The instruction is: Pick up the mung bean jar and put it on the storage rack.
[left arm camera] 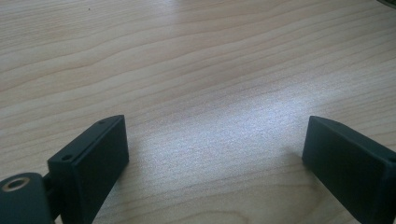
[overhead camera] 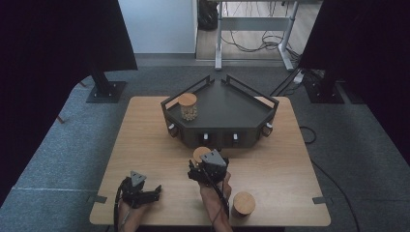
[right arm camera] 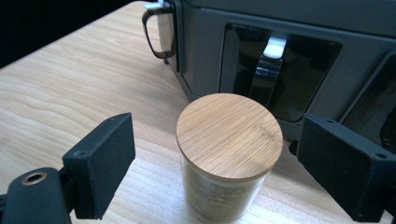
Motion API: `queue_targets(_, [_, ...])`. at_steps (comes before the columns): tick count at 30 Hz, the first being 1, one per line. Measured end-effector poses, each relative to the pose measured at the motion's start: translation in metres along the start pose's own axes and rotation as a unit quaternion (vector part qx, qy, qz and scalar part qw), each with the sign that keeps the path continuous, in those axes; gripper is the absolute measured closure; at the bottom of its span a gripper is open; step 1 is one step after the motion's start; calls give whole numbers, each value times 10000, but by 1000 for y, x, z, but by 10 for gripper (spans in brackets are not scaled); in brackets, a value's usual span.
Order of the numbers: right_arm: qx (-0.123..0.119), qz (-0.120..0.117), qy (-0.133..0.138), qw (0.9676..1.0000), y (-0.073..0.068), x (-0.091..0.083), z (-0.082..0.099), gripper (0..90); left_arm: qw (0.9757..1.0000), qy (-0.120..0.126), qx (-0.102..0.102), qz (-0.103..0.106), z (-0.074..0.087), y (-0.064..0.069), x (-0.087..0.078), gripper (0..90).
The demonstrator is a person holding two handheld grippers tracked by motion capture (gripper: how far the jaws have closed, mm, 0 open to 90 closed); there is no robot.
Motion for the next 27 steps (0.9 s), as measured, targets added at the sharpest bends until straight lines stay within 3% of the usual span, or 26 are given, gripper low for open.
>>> queue_targets(12, [16, 158, -153, 9998, 2, 26, 15, 116, 10000, -13, 3, 4, 0, 0, 0, 62])
queue_targets(18, [-18, 290, -211, 9994, 3, 36, 22, 163, 10000, -12, 3, 4, 0, 0, 0, 61])
queue_targets(27, [31, 277, -214, 9994, 6, 41, 25, 235, 10000, -1, -7, -1, 0, 0, 0, 63])
Point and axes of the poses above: each handheld gripper's, and its own axes: x roughly forward along the jaws, z roughly out of its underside, y roughly to its right, the point moved 2 cm from there along x, roughly forward along the jaws, and after that the axes turned 8 degrees about y, right-handed, at the moved point
